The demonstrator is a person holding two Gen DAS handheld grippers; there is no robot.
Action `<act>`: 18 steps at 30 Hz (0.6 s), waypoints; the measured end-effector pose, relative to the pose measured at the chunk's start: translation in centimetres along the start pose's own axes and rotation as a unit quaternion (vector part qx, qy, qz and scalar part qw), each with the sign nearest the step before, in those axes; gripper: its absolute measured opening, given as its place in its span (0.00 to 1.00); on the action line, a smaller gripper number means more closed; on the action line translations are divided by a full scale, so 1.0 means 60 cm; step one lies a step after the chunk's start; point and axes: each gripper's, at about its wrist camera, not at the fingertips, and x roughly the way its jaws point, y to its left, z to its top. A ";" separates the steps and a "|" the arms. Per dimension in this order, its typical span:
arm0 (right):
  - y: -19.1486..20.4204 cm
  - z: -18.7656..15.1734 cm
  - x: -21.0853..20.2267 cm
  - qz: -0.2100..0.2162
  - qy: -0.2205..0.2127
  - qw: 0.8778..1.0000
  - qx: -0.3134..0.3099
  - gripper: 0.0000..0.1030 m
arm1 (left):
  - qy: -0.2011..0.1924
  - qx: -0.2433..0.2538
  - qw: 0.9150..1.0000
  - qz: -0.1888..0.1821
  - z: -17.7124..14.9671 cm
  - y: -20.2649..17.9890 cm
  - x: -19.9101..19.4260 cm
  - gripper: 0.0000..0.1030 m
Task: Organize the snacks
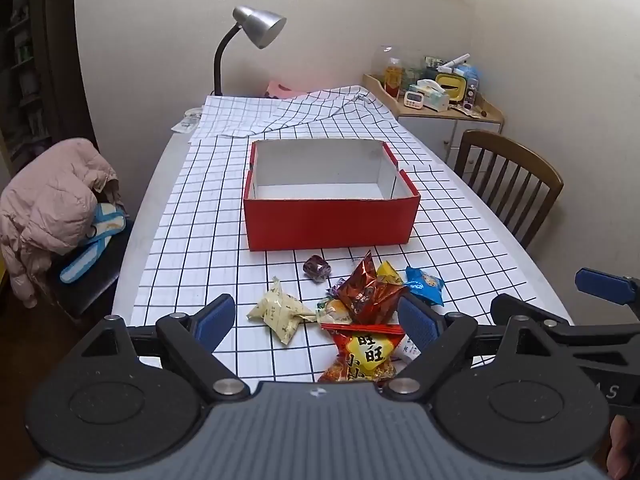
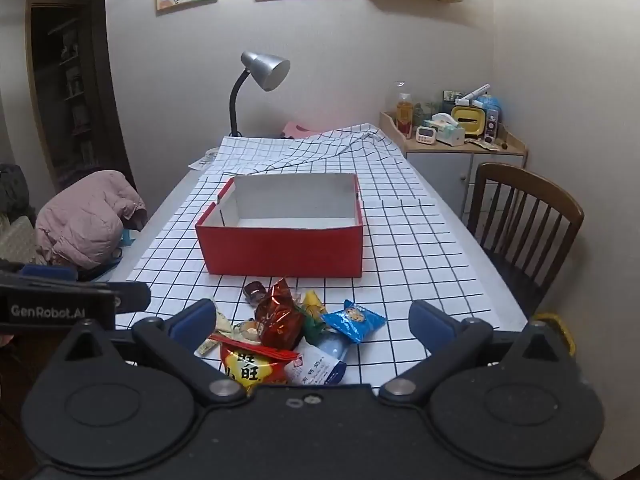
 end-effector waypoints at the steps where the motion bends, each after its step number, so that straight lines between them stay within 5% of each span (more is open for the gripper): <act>1: 0.035 0.018 0.012 -0.019 0.015 1.000 0.000 1.00 | 0.001 -0.006 1.000 0.000 -0.001 0.000 0.000 0.86; 18: 0.019 0.005 -0.014 0.000 0.029 0.999 0.026 1.00 | 0.013 -0.017 1.000 0.000 0.000 -0.002 -0.022 0.86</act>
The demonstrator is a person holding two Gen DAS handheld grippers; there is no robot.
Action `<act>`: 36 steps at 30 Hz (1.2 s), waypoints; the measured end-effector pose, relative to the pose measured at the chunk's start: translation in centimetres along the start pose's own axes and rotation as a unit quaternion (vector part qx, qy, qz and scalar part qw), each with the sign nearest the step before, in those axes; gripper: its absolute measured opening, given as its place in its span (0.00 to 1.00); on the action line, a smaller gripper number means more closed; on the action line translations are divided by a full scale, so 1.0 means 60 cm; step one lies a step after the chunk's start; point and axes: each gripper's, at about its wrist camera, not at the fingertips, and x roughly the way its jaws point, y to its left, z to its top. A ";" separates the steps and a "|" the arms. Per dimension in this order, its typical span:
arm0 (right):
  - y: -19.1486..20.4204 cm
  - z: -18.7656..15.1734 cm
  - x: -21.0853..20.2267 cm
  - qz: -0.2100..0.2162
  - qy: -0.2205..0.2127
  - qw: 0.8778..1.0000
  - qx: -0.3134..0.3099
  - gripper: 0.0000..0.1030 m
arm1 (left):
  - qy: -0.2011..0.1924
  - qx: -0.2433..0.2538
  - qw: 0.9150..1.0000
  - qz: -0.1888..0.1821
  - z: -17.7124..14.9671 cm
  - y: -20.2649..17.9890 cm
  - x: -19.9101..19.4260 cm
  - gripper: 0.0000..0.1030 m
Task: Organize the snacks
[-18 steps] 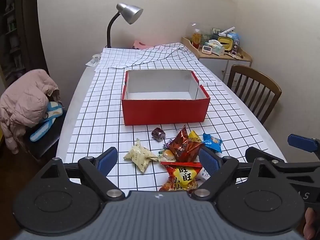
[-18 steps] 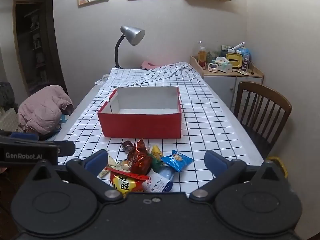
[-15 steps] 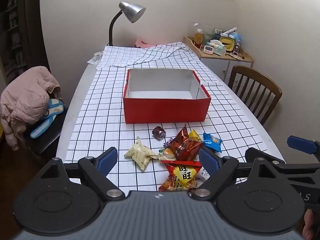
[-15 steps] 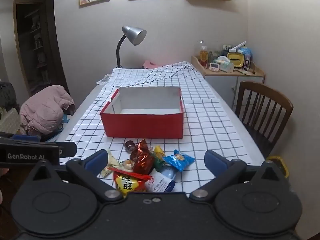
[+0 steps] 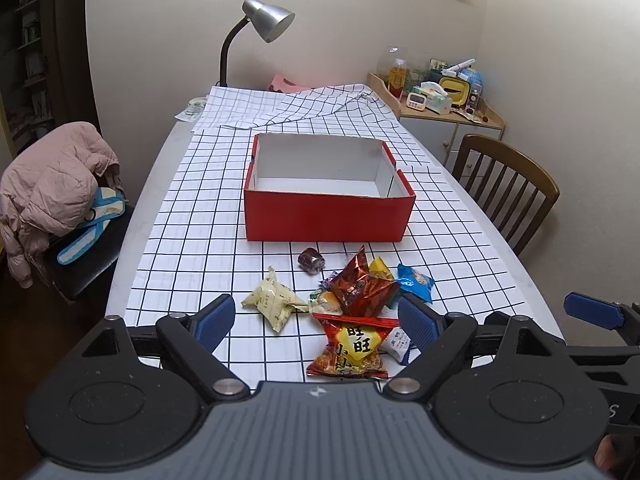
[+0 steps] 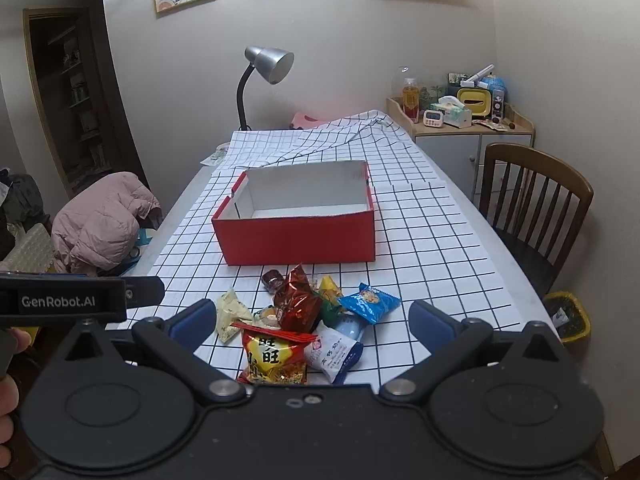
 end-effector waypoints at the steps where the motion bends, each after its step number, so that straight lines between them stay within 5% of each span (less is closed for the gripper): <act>1: -0.001 0.000 -0.003 0.001 -0.002 1.000 -0.001 1.00 | -0.001 -0.002 1.000 -0.001 -0.001 0.000 -0.001 0.86; 36: -0.019 -0.001 -0.027 0.001 -0.012 1.000 0.009 1.00 | 0.005 -0.003 1.000 -0.027 -0.004 -0.011 0.001 0.86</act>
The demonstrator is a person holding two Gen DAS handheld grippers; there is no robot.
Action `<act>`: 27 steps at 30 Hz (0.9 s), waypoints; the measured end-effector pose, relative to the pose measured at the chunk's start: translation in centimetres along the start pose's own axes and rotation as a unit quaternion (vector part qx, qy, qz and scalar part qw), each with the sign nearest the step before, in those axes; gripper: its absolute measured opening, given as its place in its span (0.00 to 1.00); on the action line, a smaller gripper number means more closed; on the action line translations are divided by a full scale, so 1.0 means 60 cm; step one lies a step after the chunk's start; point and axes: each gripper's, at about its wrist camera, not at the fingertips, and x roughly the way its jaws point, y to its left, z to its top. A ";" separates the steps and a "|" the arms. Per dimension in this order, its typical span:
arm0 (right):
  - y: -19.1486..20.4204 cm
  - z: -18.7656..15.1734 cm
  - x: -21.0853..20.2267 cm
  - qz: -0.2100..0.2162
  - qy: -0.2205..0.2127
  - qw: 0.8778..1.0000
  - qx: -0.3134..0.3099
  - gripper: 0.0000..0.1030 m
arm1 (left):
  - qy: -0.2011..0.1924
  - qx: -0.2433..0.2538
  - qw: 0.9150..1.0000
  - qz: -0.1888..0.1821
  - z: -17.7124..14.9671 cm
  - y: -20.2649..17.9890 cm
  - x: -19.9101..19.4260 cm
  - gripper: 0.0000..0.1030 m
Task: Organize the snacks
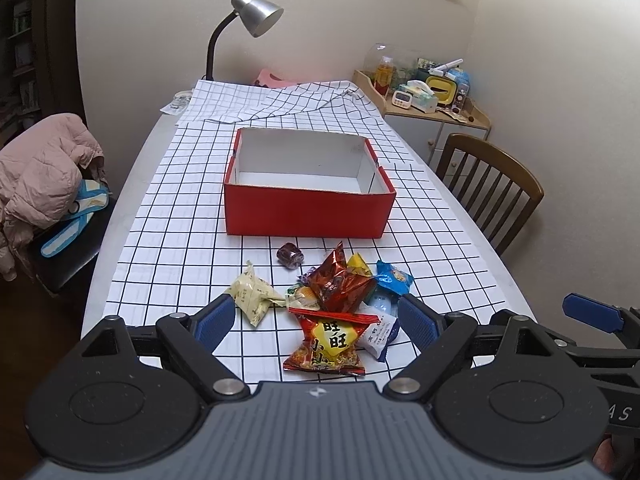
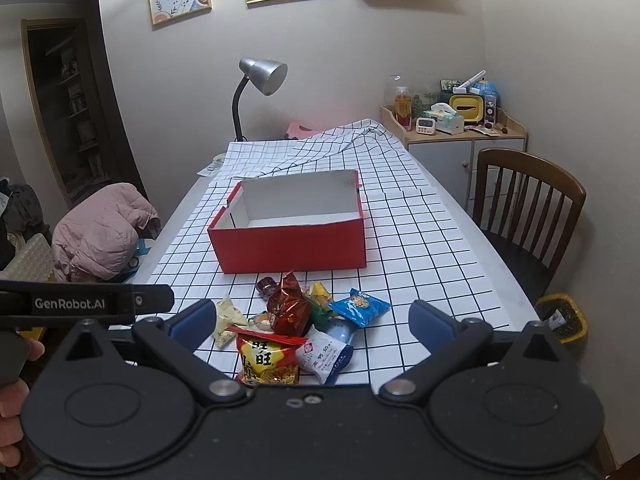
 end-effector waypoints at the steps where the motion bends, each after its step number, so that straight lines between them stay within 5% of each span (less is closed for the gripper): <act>1: 0.001 0.001 -0.001 0.001 -0.001 1.000 0.000 0.99 | -0.001 0.003 1.000 0.000 -0.001 -0.001 -0.001 0.86; 27: -0.001 0.006 0.014 0.002 -0.011 1.000 -0.004 0.99 | 0.007 0.015 1.000 -0.011 0.009 -0.007 0.028 0.86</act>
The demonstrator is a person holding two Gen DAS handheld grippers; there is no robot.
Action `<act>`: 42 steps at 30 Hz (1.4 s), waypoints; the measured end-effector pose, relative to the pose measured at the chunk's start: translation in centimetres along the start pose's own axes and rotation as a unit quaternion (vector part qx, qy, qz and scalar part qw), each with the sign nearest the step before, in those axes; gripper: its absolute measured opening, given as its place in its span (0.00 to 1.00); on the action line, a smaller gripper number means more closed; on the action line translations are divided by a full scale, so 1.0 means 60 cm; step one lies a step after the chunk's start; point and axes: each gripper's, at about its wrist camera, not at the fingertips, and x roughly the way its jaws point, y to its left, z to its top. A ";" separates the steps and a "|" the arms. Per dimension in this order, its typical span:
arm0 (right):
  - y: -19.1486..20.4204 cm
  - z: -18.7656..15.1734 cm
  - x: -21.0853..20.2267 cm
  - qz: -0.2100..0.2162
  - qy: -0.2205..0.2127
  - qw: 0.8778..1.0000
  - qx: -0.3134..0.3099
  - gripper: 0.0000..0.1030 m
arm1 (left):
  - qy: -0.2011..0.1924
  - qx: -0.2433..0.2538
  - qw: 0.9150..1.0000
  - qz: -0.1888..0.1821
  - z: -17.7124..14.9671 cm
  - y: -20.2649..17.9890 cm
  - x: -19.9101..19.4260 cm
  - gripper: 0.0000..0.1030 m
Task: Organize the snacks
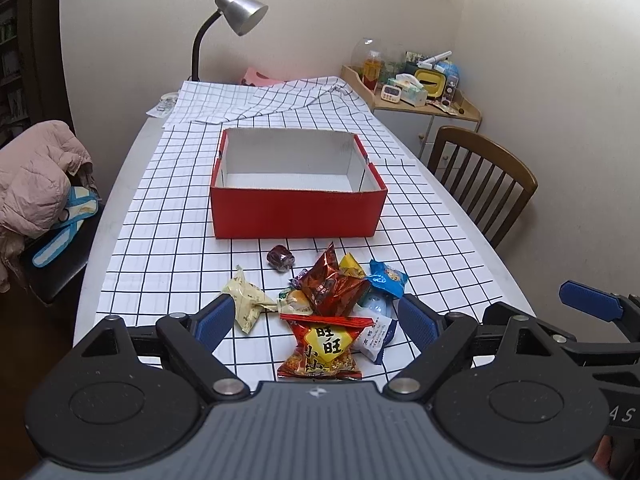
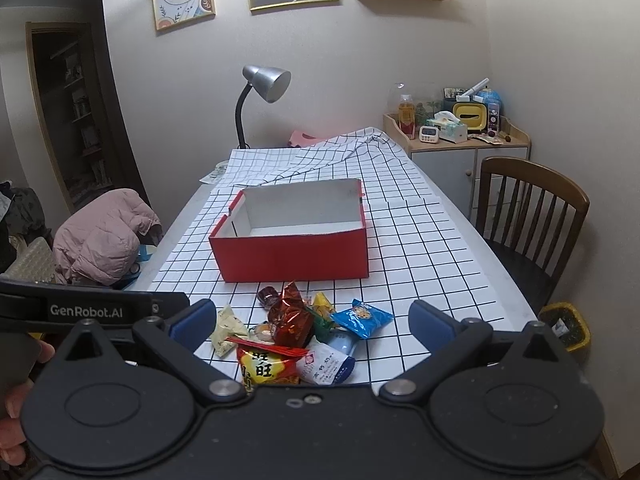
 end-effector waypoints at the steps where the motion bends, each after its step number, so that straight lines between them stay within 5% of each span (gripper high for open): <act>1: -0.002 0.001 0.006 0.002 0.003 1.000 0.000 0.99 | 0.002 -0.002 1.000 0.001 0.001 0.000 0.005 0.86; 18: -0.082 0.014 0.163 0.033 0.079 0.996 0.013 0.96 | 0.062 -0.049 0.996 0.034 0.035 0.036 0.130 0.86; 23: -0.095 0.029 0.207 0.063 0.099 0.993 -0.002 0.95 | 0.062 -0.019 0.998 0.015 0.029 0.033 0.168 0.86; 33: -0.075 0.024 0.310 0.121 0.171 0.977 -0.025 0.86 | 0.121 0.019 0.992 -0.019 -0.029 0.016 0.230 0.86; 42: -0.022 0.004 0.379 0.136 0.208 0.965 -0.083 0.81 | 0.140 0.076 0.986 -0.042 -0.075 -0.010 0.276 0.86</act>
